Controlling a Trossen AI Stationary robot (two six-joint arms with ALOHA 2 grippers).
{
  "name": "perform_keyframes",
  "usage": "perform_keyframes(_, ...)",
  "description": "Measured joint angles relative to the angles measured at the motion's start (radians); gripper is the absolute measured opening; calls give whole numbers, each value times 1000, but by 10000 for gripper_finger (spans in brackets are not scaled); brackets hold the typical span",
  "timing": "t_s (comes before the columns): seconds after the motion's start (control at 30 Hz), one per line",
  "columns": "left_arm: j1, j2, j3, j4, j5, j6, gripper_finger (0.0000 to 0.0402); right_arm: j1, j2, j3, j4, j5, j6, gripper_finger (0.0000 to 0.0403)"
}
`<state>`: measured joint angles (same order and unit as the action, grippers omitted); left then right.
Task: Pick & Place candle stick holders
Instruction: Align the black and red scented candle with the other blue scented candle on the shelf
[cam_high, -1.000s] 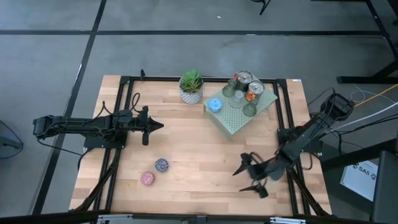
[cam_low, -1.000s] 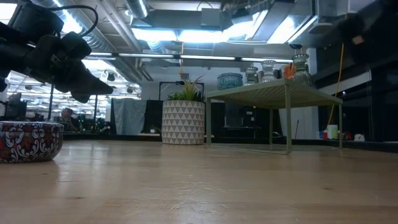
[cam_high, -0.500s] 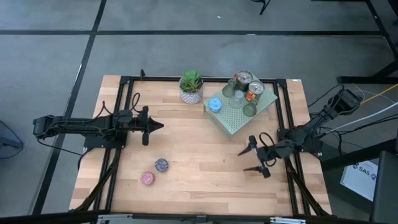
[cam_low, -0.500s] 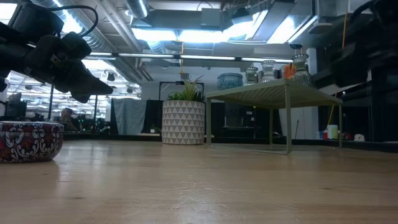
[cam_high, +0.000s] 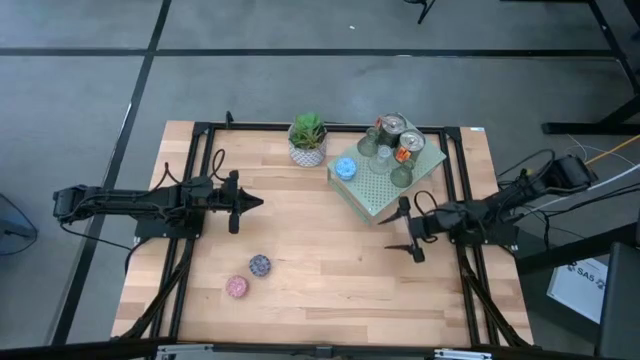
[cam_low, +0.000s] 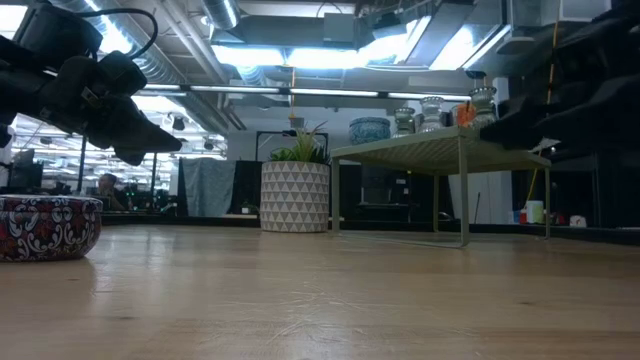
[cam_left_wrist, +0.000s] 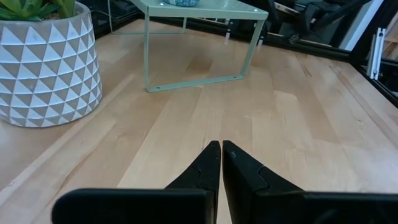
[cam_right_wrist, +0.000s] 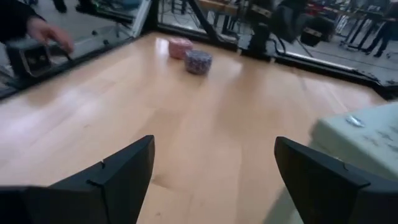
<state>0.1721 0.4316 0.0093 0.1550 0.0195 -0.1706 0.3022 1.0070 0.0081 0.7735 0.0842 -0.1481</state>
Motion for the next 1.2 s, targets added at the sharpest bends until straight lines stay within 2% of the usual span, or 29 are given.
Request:
perform_keyframes(0.2, 0, 0, 0, 1, 0, 0, 8, -156, 0, 0, -20, -73, -35, 332)
perform_keyframes(0.27, 0, 0, 0, 1, 0, 0, 8, -193, 0, 0, -14, -149, -43, 332)
perform_keyframes(0.4, 0, 0, 0, 0, 0, 0, 8, -248, 0, 0, 21, -373, -52, 332)
perform_keyframes(0.53, 0, 0, 0, -1, 0, 0, 12, -263, 0, 0, 20, -482, -23, 332)
perform_keyframes(0.63, 0, 0, 0, -1, 0, 0, 12, -263, 1, 0, 39, -529, -59, 332)
perform_keyframes(1.03, 0, 0, 0, -1, 0, 0, 11, -236, 1, 1, 59, -546, -69, 332)
perform_keyframes(1.2, 0, 0, 0, -1, 0, 0, 12, -218, -36, 1, 59, -637, -70, 332)
